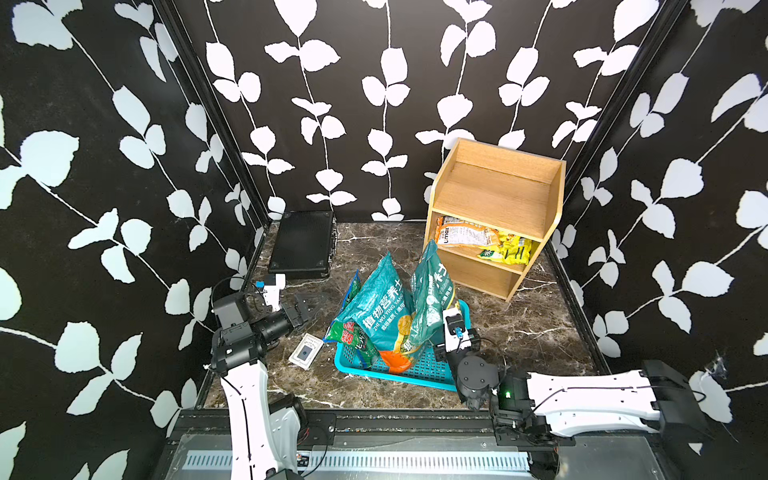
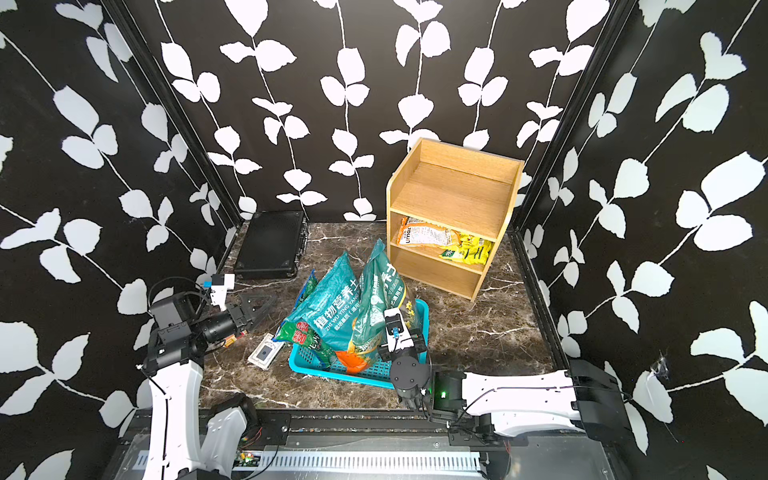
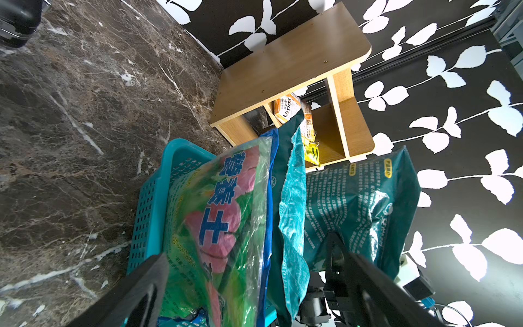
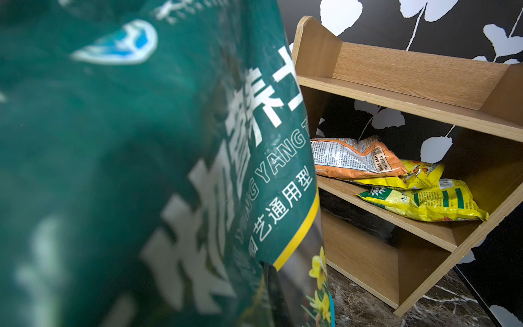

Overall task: Take down the fertilizer bag from the shelf
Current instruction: Place the fertilizer bag in the storage box.

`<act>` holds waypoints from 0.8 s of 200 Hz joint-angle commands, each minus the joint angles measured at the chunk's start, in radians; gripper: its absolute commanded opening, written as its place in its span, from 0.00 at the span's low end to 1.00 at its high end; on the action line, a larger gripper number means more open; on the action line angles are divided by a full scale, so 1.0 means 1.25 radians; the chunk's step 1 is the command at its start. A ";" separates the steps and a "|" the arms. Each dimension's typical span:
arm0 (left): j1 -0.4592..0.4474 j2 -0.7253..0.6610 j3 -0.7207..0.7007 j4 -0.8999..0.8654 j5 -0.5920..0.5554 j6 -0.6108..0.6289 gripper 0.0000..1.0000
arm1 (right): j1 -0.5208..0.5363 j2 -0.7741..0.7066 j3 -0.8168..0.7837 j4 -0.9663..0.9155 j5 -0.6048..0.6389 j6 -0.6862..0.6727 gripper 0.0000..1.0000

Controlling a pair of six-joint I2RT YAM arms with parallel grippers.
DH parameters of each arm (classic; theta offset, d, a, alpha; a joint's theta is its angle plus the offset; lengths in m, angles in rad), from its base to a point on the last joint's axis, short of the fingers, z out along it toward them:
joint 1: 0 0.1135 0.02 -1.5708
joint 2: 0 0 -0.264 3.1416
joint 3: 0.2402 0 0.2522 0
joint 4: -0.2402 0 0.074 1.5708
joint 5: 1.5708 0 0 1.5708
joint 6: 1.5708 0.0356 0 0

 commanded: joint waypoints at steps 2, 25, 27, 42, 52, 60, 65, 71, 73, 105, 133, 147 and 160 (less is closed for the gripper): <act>0.005 -0.003 -0.008 0.012 0.008 0.002 0.99 | 0.001 -0.002 -0.024 0.027 0.052 0.054 0.00; 0.004 -0.002 -0.008 0.013 0.008 0.003 0.99 | 0.001 0.022 -0.025 0.021 0.056 0.085 0.00; 0.004 -0.003 -0.007 0.013 0.008 0.003 0.99 | 0.001 0.024 -0.025 0.021 0.056 0.089 0.00; 0.005 -0.003 -0.006 0.013 0.009 0.003 0.99 | 0.001 0.039 -0.021 0.019 0.046 0.113 0.00; 0.005 -0.002 -0.008 0.013 0.009 0.002 0.99 | 0.001 0.058 -0.016 0.022 0.045 0.119 0.00; 0.004 -0.003 -0.008 0.013 0.010 0.002 0.99 | 0.001 0.077 -0.012 0.034 0.050 0.119 0.00; 0.004 -0.003 -0.008 0.013 0.010 0.003 0.99 | 0.001 0.091 -0.014 0.045 0.054 0.118 0.00; 0.005 -0.003 -0.008 0.013 0.011 0.002 0.99 | 0.000 0.106 -0.019 0.063 0.057 0.118 0.00; 0.005 -0.003 -0.008 0.013 0.010 0.003 0.99 | 0.000 0.111 -0.021 0.071 0.057 0.119 0.00; 0.005 -0.003 -0.008 0.012 0.012 0.003 0.99 | -0.031 0.187 -0.074 0.148 0.024 0.192 0.00; 0.005 -0.002 -0.008 0.012 0.011 0.004 0.99 | -0.062 0.269 -0.071 0.185 0.006 0.235 0.00; 0.005 -0.001 -0.008 0.012 0.011 0.003 0.99 | -0.072 0.312 -0.071 0.218 -0.009 0.243 0.00; 0.005 -0.001 -0.007 0.014 0.011 0.004 0.99 | -0.078 0.362 -0.068 0.250 -0.016 0.247 0.00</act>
